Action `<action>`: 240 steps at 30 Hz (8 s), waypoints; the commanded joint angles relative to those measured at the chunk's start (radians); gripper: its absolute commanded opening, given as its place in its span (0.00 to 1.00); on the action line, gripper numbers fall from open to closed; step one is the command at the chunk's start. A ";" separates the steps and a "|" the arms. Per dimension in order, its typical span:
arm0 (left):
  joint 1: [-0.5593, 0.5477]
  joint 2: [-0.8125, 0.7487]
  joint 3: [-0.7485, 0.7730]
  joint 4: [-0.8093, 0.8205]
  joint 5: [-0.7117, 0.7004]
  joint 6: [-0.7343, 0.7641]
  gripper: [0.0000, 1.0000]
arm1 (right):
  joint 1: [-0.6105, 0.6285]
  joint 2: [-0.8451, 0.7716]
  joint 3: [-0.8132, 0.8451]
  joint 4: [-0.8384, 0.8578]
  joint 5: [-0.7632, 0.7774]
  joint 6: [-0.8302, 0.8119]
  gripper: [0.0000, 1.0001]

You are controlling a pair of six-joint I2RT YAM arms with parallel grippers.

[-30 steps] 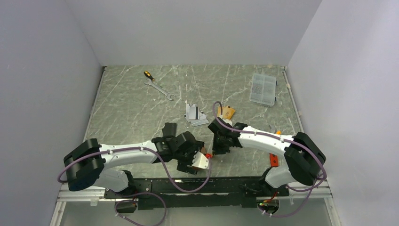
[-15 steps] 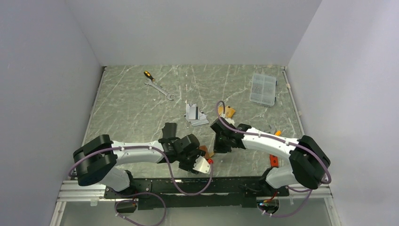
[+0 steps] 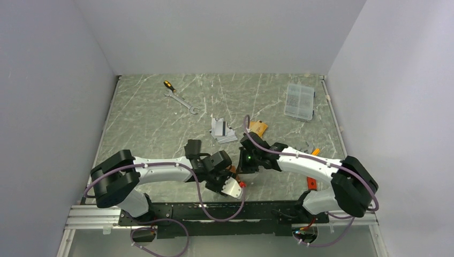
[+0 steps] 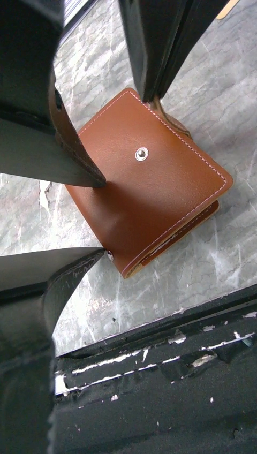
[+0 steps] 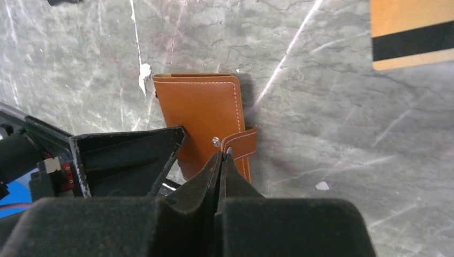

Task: Put the credit cards into the card holder
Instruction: Close the card holder at the center of the board.

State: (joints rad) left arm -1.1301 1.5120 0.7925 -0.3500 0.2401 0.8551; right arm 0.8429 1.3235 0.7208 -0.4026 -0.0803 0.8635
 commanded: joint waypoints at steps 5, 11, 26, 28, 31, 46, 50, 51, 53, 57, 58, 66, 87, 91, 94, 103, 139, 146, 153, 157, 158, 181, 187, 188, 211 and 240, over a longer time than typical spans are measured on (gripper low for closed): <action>-0.004 0.021 0.035 -0.055 0.023 0.019 0.48 | -0.005 0.106 0.023 0.104 -0.125 -0.067 0.00; 0.002 0.020 0.036 -0.063 0.014 0.020 0.46 | -0.004 0.131 0.028 0.101 -0.154 -0.089 0.00; 0.022 -0.001 0.041 -0.072 0.021 0.019 0.43 | -0.039 0.113 0.029 0.068 -0.222 -0.109 0.00; 0.023 -0.001 0.041 -0.073 0.021 0.020 0.42 | -0.047 0.117 0.024 0.064 -0.225 -0.106 0.00; 0.024 -0.001 0.040 -0.074 0.022 0.020 0.41 | -0.054 0.120 0.031 0.032 -0.212 -0.112 0.00; 0.026 -0.005 0.045 -0.097 0.034 0.025 0.36 | -0.055 0.115 0.110 -0.141 -0.081 -0.144 0.01; 0.026 -0.009 0.046 -0.104 0.040 0.022 0.35 | -0.055 0.114 0.125 -0.181 -0.037 -0.139 0.07; 0.026 -0.008 0.046 -0.105 0.040 0.022 0.35 | -0.055 0.114 0.135 -0.200 -0.018 -0.139 0.08; 0.026 -0.008 0.049 -0.107 0.044 0.023 0.34 | -0.055 0.111 0.153 -0.229 0.013 -0.139 0.10; 0.026 -0.002 0.054 -0.110 0.047 0.022 0.33 | -0.056 0.103 0.182 -0.280 0.066 -0.138 0.13; 0.025 -0.001 0.054 -0.112 0.049 0.022 0.33 | -0.055 0.099 0.183 -0.285 0.070 -0.137 0.12; 0.025 0.000 0.062 -0.122 0.050 0.023 0.32 | -0.055 0.103 0.171 -0.260 0.053 -0.128 0.14; 0.027 0.015 0.072 -0.138 0.051 0.032 0.28 | -0.055 0.172 0.171 -0.192 -0.013 -0.113 0.00; 0.027 0.024 0.074 -0.137 0.049 0.032 0.29 | -0.055 0.144 0.167 -0.193 0.000 -0.106 0.00; 0.026 0.031 0.078 -0.136 0.048 0.033 0.29 | -0.055 0.121 0.171 -0.202 -0.001 -0.111 0.00; 0.027 0.043 0.085 -0.135 0.054 0.032 0.29 | -0.055 0.060 0.153 -0.175 -0.064 -0.126 0.00; 0.039 0.034 0.087 -0.144 0.050 0.035 0.28 | -0.001 0.174 0.090 0.024 -0.224 -0.062 0.00; 0.042 0.033 0.083 -0.144 0.051 0.036 0.27 | 0.001 0.195 0.092 0.029 -0.221 -0.063 0.00; 0.045 0.031 0.083 -0.153 0.053 0.040 0.27 | 0.000 0.193 0.094 0.015 -0.163 -0.059 0.00; 0.047 0.032 0.083 -0.155 0.055 0.039 0.27 | 0.000 0.199 0.090 0.009 -0.143 -0.056 0.00; 0.047 0.030 0.083 -0.156 0.055 0.039 0.27 | 0.000 0.198 0.086 0.012 -0.142 -0.054 0.00; 0.075 0.013 0.086 -0.179 0.064 0.048 0.27 | 0.044 0.206 0.070 -0.001 -0.026 -0.018 0.00; 0.079 0.007 0.076 -0.177 0.060 0.052 0.26 | 0.038 0.177 0.062 0.029 -0.064 -0.029 0.00; 0.080 0.008 0.075 -0.177 0.060 0.052 0.26 | 0.032 0.177 0.062 0.047 -0.103 -0.042 0.00; 0.099 -0.044 0.079 -0.170 0.110 0.053 0.26 | 0.093 0.154 0.249 -0.297 0.020 -0.047 0.42; 0.109 -0.236 -0.151 0.070 0.028 0.025 0.28 | 0.159 0.298 0.304 -0.305 0.136 0.014 0.36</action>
State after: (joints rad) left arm -1.0023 1.3159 0.6773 -0.3859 0.2775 0.8925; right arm 1.0004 1.6402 1.0176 -0.7322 0.0467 0.8539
